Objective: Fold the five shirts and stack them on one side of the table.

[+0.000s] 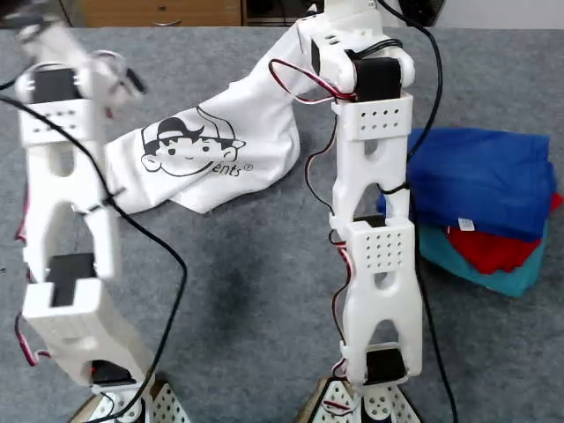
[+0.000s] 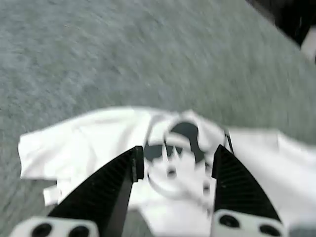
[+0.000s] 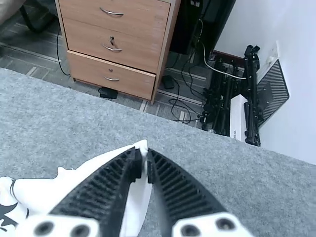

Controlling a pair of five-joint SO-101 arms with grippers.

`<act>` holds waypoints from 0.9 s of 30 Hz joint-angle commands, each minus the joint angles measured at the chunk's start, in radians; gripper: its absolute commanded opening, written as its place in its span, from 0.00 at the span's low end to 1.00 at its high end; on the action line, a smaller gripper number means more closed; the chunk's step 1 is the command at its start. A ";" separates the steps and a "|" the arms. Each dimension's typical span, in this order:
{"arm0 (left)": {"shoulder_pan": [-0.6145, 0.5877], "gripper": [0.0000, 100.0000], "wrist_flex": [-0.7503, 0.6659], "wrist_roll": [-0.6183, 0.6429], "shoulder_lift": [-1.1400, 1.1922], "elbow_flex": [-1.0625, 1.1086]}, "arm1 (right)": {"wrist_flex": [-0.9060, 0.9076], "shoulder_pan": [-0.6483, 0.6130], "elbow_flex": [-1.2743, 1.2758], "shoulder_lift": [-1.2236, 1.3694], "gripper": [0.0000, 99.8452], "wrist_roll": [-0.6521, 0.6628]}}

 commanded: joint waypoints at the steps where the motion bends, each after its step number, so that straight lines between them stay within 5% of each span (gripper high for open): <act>1: 0.178 0.21 0.153 -0.180 -0.105 -0.017 | -0.002 -0.015 -0.044 -0.058 0.00 0.009; 6: 0.310 0.17 0.098 -0.308 -0.130 0.249 | -0.005 -0.012 -0.044 -0.056 0.00 0.009; 15: 0.315 0.24 -0.327 -0.311 -0.137 0.736 | -0.006 -0.008 -0.044 -0.056 0.00 0.011; 22: 0.245 0.24 -0.707 -0.232 -0.134 0.957 | -0.006 -0.008 -0.044 -0.054 0.00 0.011; 27: 0.212 0.24 -0.853 -0.173 -0.130 1.023 | -0.005 -0.008 -0.044 -0.054 0.00 0.011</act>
